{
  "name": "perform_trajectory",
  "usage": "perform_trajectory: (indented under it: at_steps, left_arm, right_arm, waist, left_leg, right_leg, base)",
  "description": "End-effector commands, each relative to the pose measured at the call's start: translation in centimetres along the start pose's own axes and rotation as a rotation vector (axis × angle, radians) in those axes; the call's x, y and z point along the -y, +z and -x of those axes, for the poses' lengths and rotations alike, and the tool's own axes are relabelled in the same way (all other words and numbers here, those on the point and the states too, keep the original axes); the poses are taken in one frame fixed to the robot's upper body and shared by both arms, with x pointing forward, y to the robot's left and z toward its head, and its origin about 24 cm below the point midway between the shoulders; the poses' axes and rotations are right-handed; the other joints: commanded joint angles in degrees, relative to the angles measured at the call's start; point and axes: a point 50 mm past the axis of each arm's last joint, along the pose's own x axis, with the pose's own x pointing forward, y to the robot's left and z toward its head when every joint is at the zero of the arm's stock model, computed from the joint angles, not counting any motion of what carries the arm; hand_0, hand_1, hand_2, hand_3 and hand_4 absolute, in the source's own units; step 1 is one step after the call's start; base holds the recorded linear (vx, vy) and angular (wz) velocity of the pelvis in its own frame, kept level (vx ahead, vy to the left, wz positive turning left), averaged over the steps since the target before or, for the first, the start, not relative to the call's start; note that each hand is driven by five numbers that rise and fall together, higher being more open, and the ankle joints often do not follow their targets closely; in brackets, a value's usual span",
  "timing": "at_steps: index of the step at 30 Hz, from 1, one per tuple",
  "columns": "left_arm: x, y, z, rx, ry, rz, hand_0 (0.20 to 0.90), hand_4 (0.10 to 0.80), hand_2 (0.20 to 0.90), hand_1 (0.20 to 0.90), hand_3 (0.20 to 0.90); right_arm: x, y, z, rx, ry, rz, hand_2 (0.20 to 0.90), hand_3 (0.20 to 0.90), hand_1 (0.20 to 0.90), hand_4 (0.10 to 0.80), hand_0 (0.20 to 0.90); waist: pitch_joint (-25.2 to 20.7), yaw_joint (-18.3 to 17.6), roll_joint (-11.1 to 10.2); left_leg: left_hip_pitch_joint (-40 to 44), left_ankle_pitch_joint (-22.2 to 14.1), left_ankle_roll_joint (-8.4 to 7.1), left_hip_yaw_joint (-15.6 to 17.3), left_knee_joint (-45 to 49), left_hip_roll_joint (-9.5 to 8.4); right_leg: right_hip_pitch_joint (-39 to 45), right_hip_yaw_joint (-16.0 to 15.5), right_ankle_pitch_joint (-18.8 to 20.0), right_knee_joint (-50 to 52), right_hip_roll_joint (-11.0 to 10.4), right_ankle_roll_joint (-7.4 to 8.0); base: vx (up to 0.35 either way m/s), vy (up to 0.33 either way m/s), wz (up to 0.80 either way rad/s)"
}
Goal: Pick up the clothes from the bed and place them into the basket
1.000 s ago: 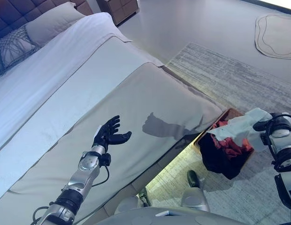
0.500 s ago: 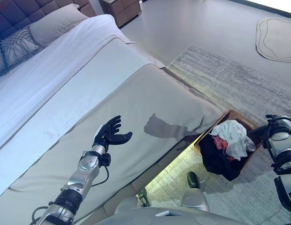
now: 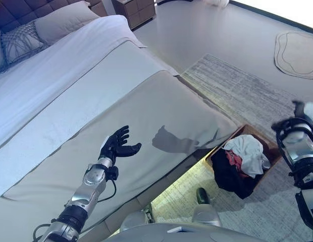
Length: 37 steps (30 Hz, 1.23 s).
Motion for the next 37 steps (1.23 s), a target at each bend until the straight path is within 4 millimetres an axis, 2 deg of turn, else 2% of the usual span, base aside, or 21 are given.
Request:
perform_trajectory:
  at_steps: [1, 5, 8, 9, 10, 12, 20, 25, 30, 37]
  left_arm:
    - [-1.0, 2.5, -0.4, 0.152, 0.058, -0.053, 0.9, 0.8, 0.9, 0.9, 0.9]
    - [-0.7, 0.4, 0.0, 0.094, 0.085, -0.093, 0.9, 0.8, 0.9, 0.9, 0.9]
    - [-0.4, -0.9, 0.4, 0.06, 0.105, -0.156, 0.9, 0.8, 0.9, 0.9, 0.9]
    - [-0.4, -1.0, 0.4, 0.057, 0.109, -0.16, 0.9, 0.8, 0.9, 0.9, 0.9]
    - [-0.6, -1.7, 0.6, 0.036, 0.128, -0.186, 0.9, 0.8, 0.9, 0.9, 0.9]
    - [-0.8, -2.3, 0.8, 0.016, 0.146, -0.225, 0.9, 0.8, 0.9, 0.9, 0.9]
    - [-2.1, -3.3, 1.5, -0.006, 0.205, -0.26, 0.9, 0.8, 0.9, 0.9, 0.9]
    - [-2.0, -5.1, 1.6, -0.094, 0.181, -0.266, 0.9, 0.8, 0.9, 0.9, 0.9]
    - [-0.9, -7.2, 1.2, -0.213, 0.124, -0.281, 0.9, 0.8, 0.9, 0.9, 0.9]
    - [-0.4, -7.2, 0.7, -0.204, 0.098, -0.296, 0.9, 0.8, 0.9, 0.9, 0.9]
  right_arm:
    - [0.5, 5.5, 0.5, 0.271, -0.144, 0.002, 0.9, 0.9, 0.9, 0.8, 0.9]
    - [-2.7, 6.1, 3.6, 0.357, -0.159, -0.05, 0.9, 0.9, 0.9, 0.8, 0.9]
    - [-5.3, 5.3, 5.9, 0.369, -0.099, -0.057, 0.9, 0.9, 0.9, 0.8, 0.9]
    - [-5.5, 5.2, 6.0, 0.367, -0.092, -0.058, 0.9, 0.9, 0.9, 0.8, 0.9]
    - [-6.9, 4.4, 7.3, 0.342, -0.045, -0.072, 0.9, 0.9, 0.9, 0.8, 0.9]
    - [-8.5, 3.6, 8.7, 0.326, 0.017, -0.073, 0.9, 0.9, 0.9, 0.8, 0.9]
    - [-12.0, 1.2, 12.9, 0.248, 0.233, -0.055, 0.9, 0.9, 0.9, 0.8, 0.9]
    - [-14.5, -0.3, 14.9, 0.162, 0.434, -0.036, 0.9, 0.9, 0.9, 0.8, 0.9]
    - [-17.9, -3.3, 17.5, -0.011, 0.644, 0.044, 0.9, 0.9, 0.9, 0.8, 0.9]
    - [-18.8, -3.0, 17.8, -0.045, 0.645, 0.033, 0.9, 0.9, 0.9, 0.8, 0.9]
  waist:
    - [-5.75, 2.08, -4.57]
    - [-6.72, 3.33, -5.75]
    - [-7.19, 4.08, -6.04]
    - [-7.23, 4.12, -6.06]
    - [-7.49, 4.44, -6.23]
    - [-7.95, 4.77, -6.47]
    - [-9.17, 5.73, -7.53]
    - [-9.45, 6.36, -8.29]
    - [-10.0, 7.91, -8.93]
    - [-10.12, 9.21, -8.83]
  left_leg:
    - [1.94, -5.65, -0.54, -2.99, 0.47, 1.17]
    - [1.37, -5.87, -0.12, -4.22, 0.47, 1.0]
    - [1.07, -5.98, 0.2, -4.86, 0.47, 1.01]
    - [1.05, -5.98, 0.23, -4.9, 0.47, 1.01]
    - [0.99, -6.07, 0.31, -5.02, 0.47, 1.05]
    - [0.9, -6.18, 0.41, -5.17, 0.47, 1.08]
    - [0.55, -6.43, 0.71, -6.1, 0.47, 0.85]
    - [0.36, -6.36, 0.53, -6.25, 0.47, 0.92]
    - [0.7, -6.48, 0.68, -6.63, 0.47, 0.82]
    - [0.87, -6.49, 0.93, -7.87, 0.47, 0.42]
  right_leg:
    - [-1.05, -1.4, -1.07, 0.32, 0.01, -2.2]
    - [-0.71, -2.62, -1.43, 0.32, -0.31, -1.99]
    - [-0.35, -3.7, -1.74, 0.32, -0.62, -1.84]
    - [-0.32, -3.81, -1.76, 0.32, -0.65, -1.83]
    - [-0.03, -4.47, -1.97, 0.32, -0.77, -1.73]
    - [0.19, -5.14, -2.12, 0.32, -0.94, -1.58]
    - [0.82, -6.94, -2.49, 0.32, -1.41, -1.19]
    - [1.28, -8.33, -2.6, 0.32, -1.6, -1.02]
    - [2.36, -10.03, -2.84, 0.32, -1.85, -0.92]
    - [3.07, -10.72, -2.69, 0.32, -1.9, -0.85]
  base:
    - [-0.001, 0.001, 0.07]
    - [0.004, -0.003, 0.17]
    - [-0.001, 0.014, 0.12]
    - [0.004, 0.016, 0.23]
    - [0.015, 0.016, 0.25]
    - [0.027, 0.012, 0.14]
    - [0.032, 0.01, 0.15]
    - [0.005, 0.006, 0.06]
    - [0.016, -0.001, 0.13]
    - [0.017, -0.006, 0.1]
